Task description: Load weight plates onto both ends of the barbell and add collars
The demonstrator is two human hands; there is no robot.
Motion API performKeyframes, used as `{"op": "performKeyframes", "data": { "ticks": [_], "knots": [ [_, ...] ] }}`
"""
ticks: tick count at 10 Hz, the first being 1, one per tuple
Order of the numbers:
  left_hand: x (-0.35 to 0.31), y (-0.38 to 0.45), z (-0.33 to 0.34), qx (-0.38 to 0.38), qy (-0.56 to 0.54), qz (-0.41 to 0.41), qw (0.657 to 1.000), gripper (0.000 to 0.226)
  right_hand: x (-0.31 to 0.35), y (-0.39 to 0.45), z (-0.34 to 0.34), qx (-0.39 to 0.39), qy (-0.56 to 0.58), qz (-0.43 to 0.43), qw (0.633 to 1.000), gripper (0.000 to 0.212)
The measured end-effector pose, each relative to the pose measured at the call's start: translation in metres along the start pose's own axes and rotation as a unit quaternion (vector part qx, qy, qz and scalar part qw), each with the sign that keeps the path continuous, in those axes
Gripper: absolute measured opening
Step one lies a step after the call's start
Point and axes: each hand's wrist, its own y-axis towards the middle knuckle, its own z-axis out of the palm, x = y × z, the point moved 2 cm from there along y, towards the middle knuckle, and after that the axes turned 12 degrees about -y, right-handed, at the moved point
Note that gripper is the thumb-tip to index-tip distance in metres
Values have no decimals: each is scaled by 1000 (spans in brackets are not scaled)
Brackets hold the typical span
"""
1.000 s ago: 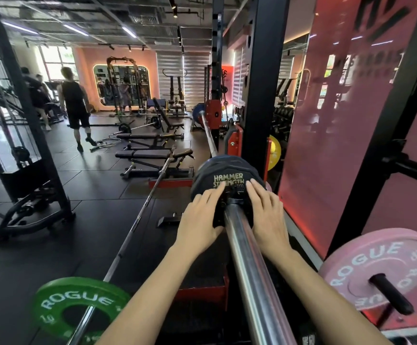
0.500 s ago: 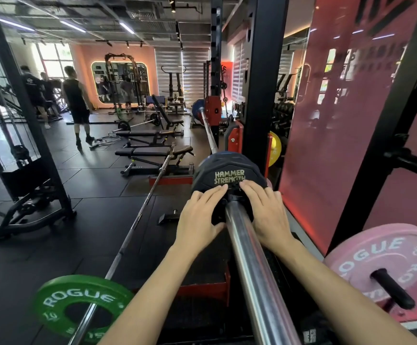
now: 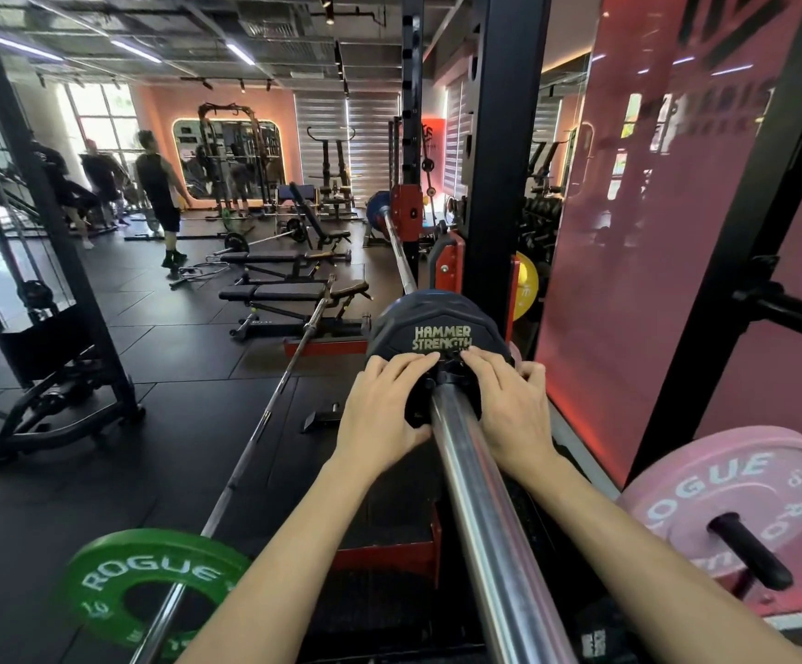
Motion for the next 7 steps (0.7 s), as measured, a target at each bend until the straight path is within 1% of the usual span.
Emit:
{"op": "performKeyframes", "data": {
  "ticks": [2, 3, 4, 5, 6, 7],
  "knots": [
    [-2, 1, -1, 8, 19, -2, 1000, 85, 3, -7, 0, -1, 26, 31, 999, 50],
    [-2, 1, 0, 11, 16, -8, 1000, 86, 3, -8, 0, 22, 27, 42, 999, 51],
    [-4, 0, -2, 23, 12, -22, 999, 87, 3, -6, -2, 53, 26, 31, 998, 51],
    [-6, -9, -8, 49, 10, -42, 998, 91, 1, -8, -9, 101, -9, 18, 995, 61],
    [-8, -23, -16, 25, 1, -43, 999, 91, 3, -18, -22, 107, -22, 22, 994, 75],
    [-10, -37, -22, 17, 17, -34, 999, 93, 5, -33, -34, 114, -51, 26, 992, 74]
  ]
}}
